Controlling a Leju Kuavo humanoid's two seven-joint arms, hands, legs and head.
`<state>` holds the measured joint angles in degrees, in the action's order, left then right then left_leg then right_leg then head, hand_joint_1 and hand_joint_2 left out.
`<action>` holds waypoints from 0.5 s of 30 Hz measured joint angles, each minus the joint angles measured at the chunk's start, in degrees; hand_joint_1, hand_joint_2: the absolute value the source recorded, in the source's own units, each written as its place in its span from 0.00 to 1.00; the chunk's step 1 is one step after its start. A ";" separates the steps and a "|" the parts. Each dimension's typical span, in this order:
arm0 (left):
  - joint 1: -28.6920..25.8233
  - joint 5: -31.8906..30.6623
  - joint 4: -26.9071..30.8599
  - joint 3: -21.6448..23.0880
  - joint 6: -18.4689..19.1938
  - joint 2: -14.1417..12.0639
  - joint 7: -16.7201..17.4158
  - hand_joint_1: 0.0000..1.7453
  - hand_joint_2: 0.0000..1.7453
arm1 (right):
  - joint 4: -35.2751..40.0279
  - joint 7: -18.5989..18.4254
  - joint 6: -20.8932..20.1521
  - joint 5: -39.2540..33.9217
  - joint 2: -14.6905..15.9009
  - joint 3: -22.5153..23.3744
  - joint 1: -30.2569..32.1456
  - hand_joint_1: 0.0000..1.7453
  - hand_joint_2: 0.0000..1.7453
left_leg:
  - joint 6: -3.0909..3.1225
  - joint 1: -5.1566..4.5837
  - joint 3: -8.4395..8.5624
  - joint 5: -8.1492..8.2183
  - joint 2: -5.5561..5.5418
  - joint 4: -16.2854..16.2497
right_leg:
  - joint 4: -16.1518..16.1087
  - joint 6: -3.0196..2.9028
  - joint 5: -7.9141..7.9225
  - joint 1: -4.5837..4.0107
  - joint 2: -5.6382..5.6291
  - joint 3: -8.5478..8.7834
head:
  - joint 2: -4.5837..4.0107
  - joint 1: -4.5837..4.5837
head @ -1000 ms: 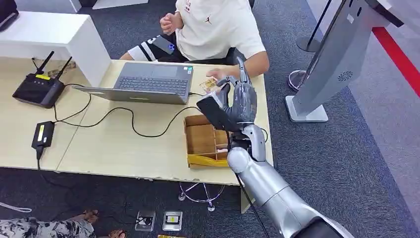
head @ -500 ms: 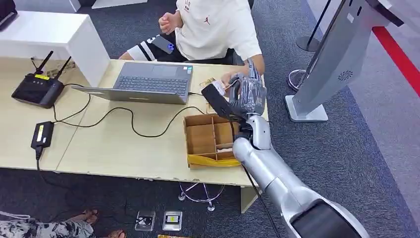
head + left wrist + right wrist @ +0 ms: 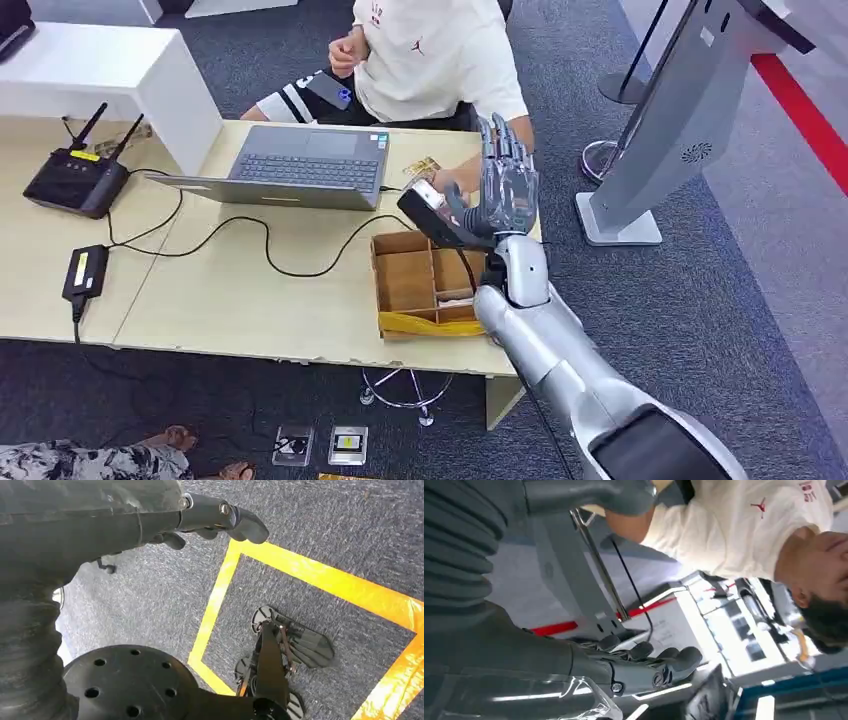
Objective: Pass the card to the sensor for recognition and then transmit it.
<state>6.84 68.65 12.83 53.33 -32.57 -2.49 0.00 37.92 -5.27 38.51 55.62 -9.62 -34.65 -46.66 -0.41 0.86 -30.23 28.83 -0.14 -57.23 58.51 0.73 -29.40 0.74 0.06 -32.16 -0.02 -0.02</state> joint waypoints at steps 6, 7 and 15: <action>-0.22 1.47 0.00 -0.02 -1.64 0.44 0.18 0.00 1.00 | 13.46 3.26 0.07 1.09 3.76 7.75 11.21 0.00 1.00 | 0.05 -0.01 0.05 0.04 -0.07 -0.01 | -0.09 0.00 -0.03 0.00 0.16 0.08 | 0.00 0.00; -0.37 1.77 0.00 -0.04 -1.86 0.48 0.20 0.00 1.00 | 15.93 4.69 0.09 -1.01 4.51 9.67 13.39 0.00 1.00 | 0.05 -0.01 0.03 0.05 -0.06 -0.01 | -0.09 0.00 -0.02 0.01 0.14 0.09 | 0.00 -0.04; -0.63 3.08 0.00 -0.20 -2.84 0.55 -0.44 0.00 1.00 | 26.69 17.44 0.09 -21.19 8.48 31.53 28.33 0.00 1.00 | 0.12 -0.06 0.06 0.16 0.03 -0.02 | -0.17 0.02 -0.02 0.06 0.11 0.06 | 0.00 0.00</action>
<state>6.22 71.73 12.83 53.13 -35.41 -1.95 -0.44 64.61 12.16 38.60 34.43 -1.14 -3.12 -18.34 -0.28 0.80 -30.17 28.99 -0.11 -57.25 58.34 0.75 -29.41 0.80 0.17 -32.10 -0.02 -0.02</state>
